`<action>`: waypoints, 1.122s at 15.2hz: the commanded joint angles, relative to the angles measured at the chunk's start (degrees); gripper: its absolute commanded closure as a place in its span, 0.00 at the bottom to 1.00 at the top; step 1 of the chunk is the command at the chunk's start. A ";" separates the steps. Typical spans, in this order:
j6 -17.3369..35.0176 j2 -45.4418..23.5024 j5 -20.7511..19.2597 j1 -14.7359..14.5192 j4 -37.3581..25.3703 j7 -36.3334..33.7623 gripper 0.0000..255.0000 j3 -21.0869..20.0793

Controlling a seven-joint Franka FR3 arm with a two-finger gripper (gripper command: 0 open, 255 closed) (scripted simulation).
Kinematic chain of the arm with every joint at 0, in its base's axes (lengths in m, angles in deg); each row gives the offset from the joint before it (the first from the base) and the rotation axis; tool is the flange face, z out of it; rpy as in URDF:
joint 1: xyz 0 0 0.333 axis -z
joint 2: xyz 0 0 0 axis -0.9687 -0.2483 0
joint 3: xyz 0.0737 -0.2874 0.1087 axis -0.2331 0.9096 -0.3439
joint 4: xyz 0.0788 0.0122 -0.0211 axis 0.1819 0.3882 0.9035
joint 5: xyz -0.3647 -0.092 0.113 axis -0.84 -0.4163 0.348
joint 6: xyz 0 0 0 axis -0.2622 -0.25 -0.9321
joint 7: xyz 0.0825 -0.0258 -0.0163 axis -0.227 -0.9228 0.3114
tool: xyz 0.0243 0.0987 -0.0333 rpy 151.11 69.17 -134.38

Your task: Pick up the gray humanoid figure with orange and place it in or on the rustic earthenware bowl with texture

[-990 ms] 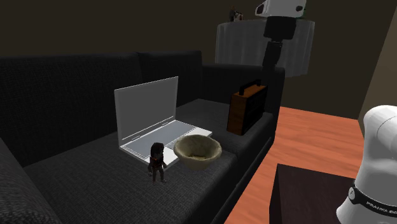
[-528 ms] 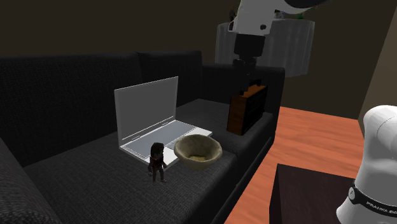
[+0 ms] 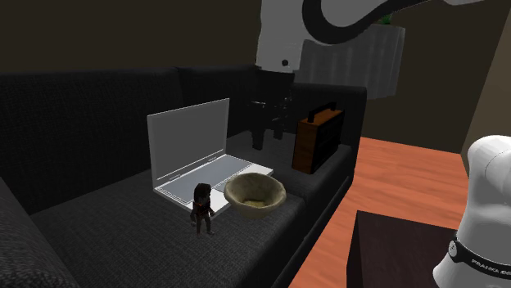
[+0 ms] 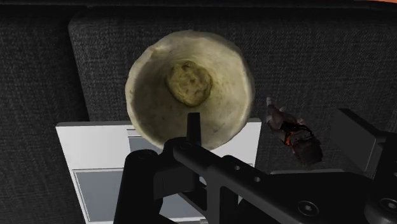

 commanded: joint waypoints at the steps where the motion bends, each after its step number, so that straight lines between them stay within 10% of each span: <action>1: 1.34 -4.00 -0.34 -0.15 -2.55 -2.10 0.00 -0.80; 13: 4.42 -30.30 -4.80 -3.09 -24.99 -12.88 0.00 -2.37; 17: 7.01 -31.45 -5.10 -3.25 -23.53 -13.07 0.00 -2.25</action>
